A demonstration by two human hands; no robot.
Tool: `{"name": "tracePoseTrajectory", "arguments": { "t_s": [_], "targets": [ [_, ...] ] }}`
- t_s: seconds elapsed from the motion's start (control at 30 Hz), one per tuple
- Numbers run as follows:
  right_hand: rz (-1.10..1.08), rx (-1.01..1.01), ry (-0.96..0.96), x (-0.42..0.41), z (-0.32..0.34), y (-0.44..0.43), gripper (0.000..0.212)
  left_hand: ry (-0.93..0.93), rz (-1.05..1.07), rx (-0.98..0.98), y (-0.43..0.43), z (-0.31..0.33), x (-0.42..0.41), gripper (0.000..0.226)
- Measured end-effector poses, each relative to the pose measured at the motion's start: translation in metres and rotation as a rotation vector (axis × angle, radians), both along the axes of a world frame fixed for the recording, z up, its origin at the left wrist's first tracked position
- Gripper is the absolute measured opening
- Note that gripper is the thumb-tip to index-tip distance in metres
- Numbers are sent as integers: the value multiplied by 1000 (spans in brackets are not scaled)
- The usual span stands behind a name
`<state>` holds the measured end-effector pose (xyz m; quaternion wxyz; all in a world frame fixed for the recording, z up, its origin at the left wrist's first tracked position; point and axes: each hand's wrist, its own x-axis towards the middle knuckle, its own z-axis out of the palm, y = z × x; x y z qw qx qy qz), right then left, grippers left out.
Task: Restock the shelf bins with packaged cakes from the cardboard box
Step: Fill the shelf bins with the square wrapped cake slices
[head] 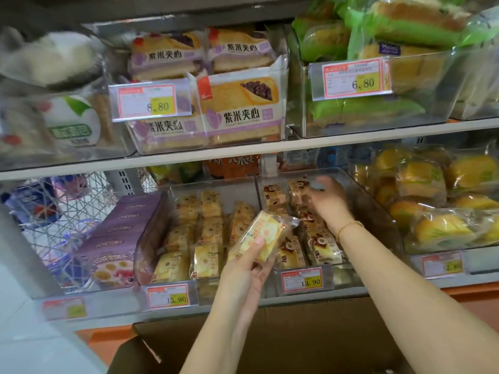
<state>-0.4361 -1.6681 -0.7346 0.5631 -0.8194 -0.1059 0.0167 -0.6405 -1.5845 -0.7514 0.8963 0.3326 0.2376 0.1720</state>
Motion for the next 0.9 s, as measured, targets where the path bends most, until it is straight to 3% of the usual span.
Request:
{"name": "tracePoseTrajectory", "arguments": {
  "t_s": [0.1,0.23,0.33,0.53,0.67,0.9],
  "targets": [
    [333,-44,-116,-49,4,-23,25,-35,-12,-22,6,5,-8,33],
    [655,29,12,-93,11,-43,34,19,-137,210,23,14,-20,37],
    [678,12,15,-109,15,-48,31,35,-195,335,32,20,-35,46],
    [739,-64,69,-135,26,-46,50,122,-185,597,62,34,-62,43],
    [783,44,189,-159,14,-30,50,103,-168,643,71,39,-70,37],
    [773,233,417,-183,-1,-6,32,134,-134,691,82,32,-75,37]
  ]
}}
